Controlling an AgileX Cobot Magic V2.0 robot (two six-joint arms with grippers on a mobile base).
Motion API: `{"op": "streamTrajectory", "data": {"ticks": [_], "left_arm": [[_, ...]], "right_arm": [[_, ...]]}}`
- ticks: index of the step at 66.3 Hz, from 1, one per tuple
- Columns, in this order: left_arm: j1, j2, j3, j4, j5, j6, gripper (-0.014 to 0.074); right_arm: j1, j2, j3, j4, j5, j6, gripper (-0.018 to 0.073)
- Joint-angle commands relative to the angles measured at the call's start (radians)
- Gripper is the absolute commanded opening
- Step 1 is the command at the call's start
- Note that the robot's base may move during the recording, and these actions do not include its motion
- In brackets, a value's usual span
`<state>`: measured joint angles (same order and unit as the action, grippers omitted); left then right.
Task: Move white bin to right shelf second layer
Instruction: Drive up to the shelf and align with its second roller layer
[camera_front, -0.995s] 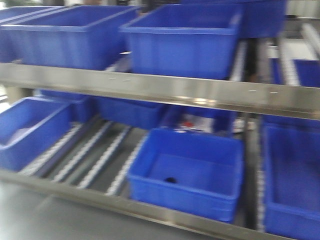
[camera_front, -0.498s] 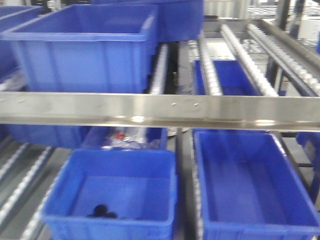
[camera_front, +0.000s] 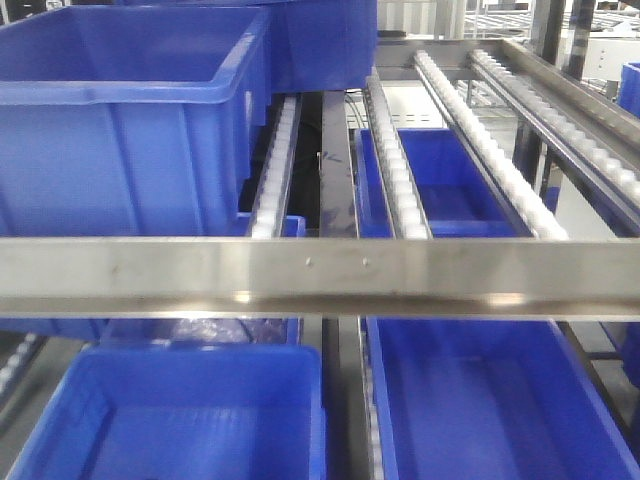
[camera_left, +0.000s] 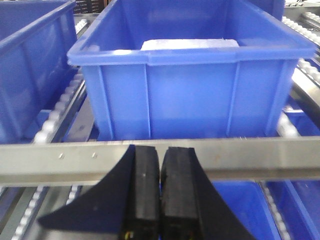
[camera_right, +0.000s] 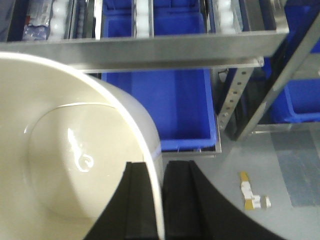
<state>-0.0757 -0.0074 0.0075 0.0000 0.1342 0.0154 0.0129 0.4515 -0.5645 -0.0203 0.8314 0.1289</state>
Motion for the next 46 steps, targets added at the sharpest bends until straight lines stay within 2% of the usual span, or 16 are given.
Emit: {"op": "streamTrajectory", "data": {"ticks": [1,46], "left_arm": [[-0.004,-0.016,0.037,0.000,-0.086,-0.003,0.0085],[-0.004,-0.016,0.037,0.000,-0.086,-0.003,0.0085]], "right_arm": [[-0.006,0.002,-0.033,-0.004,-0.086,-0.005,0.0048],[-0.006,0.002,-0.033,-0.004,-0.086,-0.005,0.0048]]}}
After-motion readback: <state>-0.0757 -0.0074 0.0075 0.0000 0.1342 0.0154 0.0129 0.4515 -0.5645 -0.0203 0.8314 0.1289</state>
